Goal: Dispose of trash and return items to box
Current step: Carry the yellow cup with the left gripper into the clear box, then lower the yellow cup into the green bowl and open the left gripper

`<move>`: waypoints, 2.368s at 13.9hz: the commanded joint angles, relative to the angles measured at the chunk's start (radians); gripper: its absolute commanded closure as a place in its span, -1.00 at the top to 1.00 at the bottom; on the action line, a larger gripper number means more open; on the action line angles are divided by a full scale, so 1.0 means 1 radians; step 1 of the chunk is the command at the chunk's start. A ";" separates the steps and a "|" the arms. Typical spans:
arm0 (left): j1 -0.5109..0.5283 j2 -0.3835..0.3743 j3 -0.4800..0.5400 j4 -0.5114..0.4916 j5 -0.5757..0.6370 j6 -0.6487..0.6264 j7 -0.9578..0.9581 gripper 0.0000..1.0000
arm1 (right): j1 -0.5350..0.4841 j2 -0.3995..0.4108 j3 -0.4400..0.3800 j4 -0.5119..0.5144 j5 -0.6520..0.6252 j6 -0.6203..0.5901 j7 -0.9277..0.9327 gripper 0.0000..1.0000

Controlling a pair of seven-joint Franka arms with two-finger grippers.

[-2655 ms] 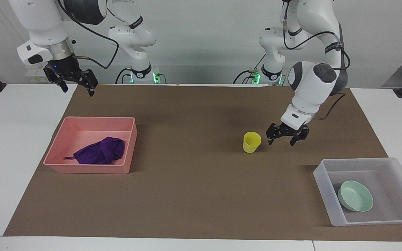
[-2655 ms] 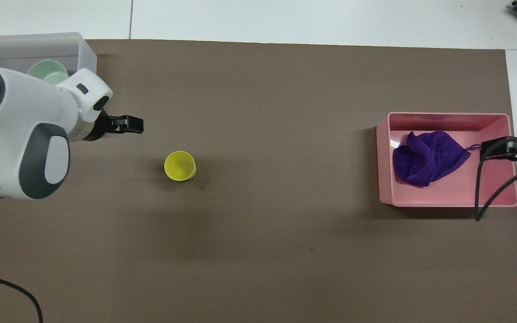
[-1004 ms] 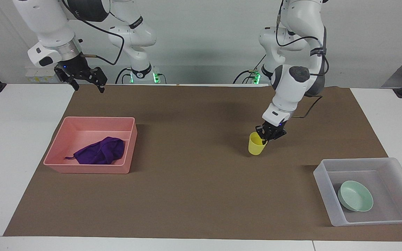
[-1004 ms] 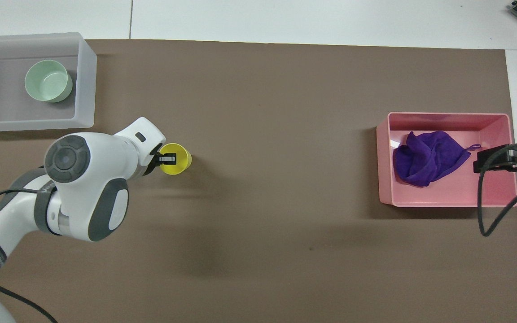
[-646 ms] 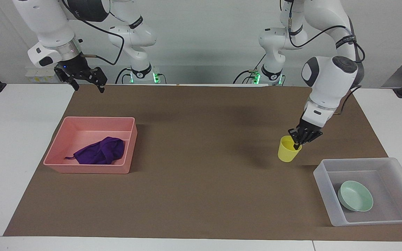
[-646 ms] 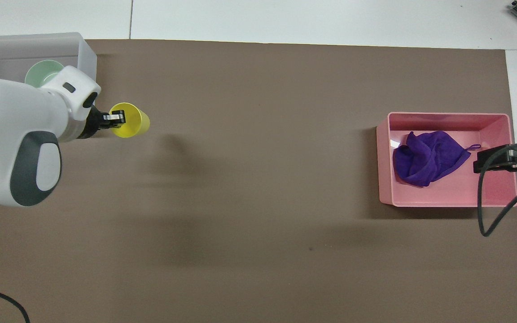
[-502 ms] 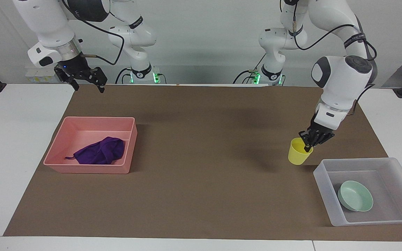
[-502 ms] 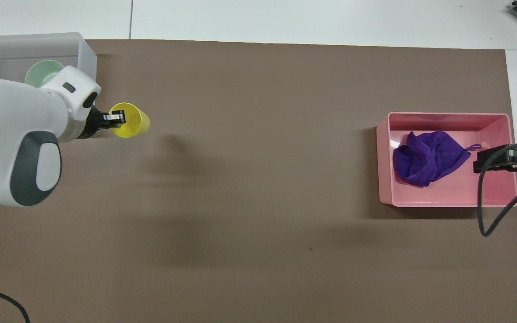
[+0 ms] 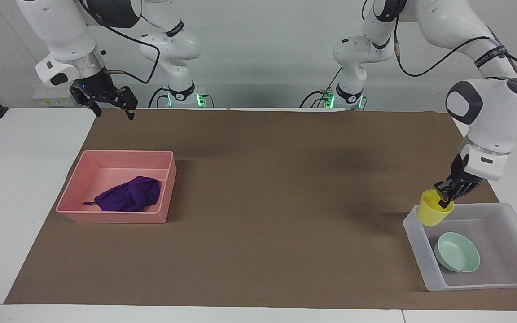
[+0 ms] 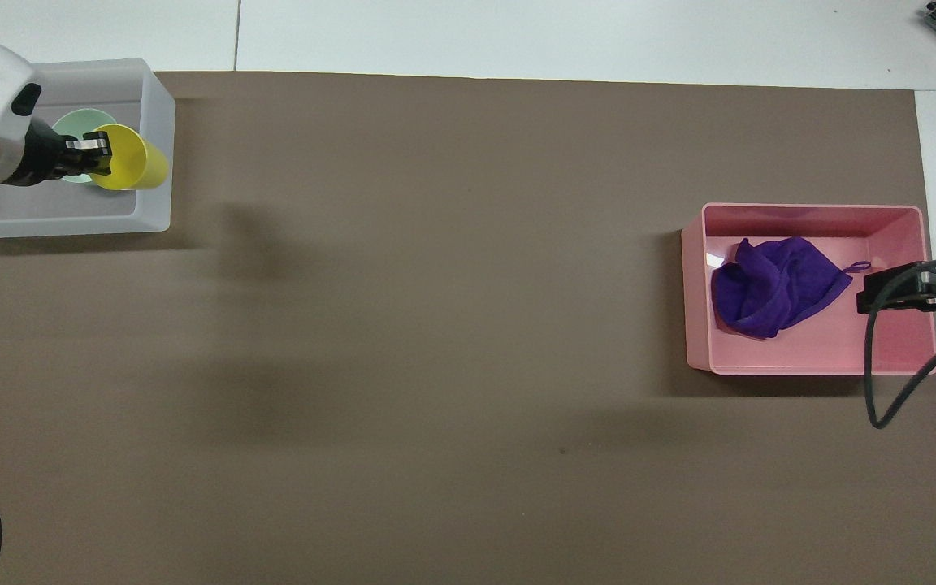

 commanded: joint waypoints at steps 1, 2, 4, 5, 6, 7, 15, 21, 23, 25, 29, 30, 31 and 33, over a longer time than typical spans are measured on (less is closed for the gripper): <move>0.055 0.158 -0.025 0.225 0.015 -0.067 0.015 -1.00 | -0.009 -0.022 0.003 -0.021 0.018 -0.007 0.000 1.00; 0.061 0.201 -0.025 0.277 0.015 -0.081 0.015 -1.00 | -0.009 -0.022 0.003 -0.021 0.018 -0.007 0.000 1.00; 0.101 0.266 -0.040 0.316 0.015 -0.057 0.037 -1.00 | -0.011 -0.022 0.003 -0.021 0.018 -0.007 0.000 1.00; 0.116 0.312 -0.042 0.334 0.017 -0.047 0.061 -1.00 | -0.011 -0.022 0.003 -0.019 0.018 -0.007 0.000 1.00; 0.129 0.335 -0.045 0.371 0.019 -0.046 0.064 -1.00 | -0.009 -0.022 0.003 -0.021 0.018 -0.007 0.000 1.00; 0.136 0.355 -0.051 0.388 0.019 -0.047 0.064 -1.00 | -0.009 -0.022 0.003 -0.021 0.018 -0.008 0.000 1.00; 0.167 0.427 -0.071 0.449 0.017 -0.030 0.061 -1.00 | -0.009 -0.022 0.003 -0.021 0.018 -0.007 0.000 1.00; 0.178 0.349 -0.068 0.273 0.006 0.078 0.064 -1.00 | -0.009 -0.022 0.003 -0.021 0.018 -0.007 0.000 1.00; 0.178 0.329 -0.068 0.219 0.005 0.100 0.064 -1.00 | -0.009 -0.022 0.003 -0.021 0.018 -0.008 0.000 1.00; 0.178 0.314 -0.068 0.193 0.005 0.094 0.067 -1.00 | -0.009 -0.022 0.003 -0.019 0.018 -0.007 0.000 1.00; 0.173 0.311 -0.069 0.195 0.006 0.083 0.071 0.46 | -0.011 -0.022 0.003 -0.021 0.018 -0.007 0.000 1.00; 0.170 0.311 -0.069 0.198 0.009 0.085 0.072 0.63 | -0.009 -0.022 0.003 -0.021 0.018 -0.008 0.000 1.00; 0.166 0.309 -0.068 0.198 0.014 0.089 0.075 1.00 | -0.009 -0.022 0.003 -0.019 0.018 -0.008 0.000 1.00; 0.164 0.301 -0.066 0.198 0.015 0.089 0.104 1.00 | -0.009 -0.022 0.003 -0.019 0.018 -0.008 0.000 1.00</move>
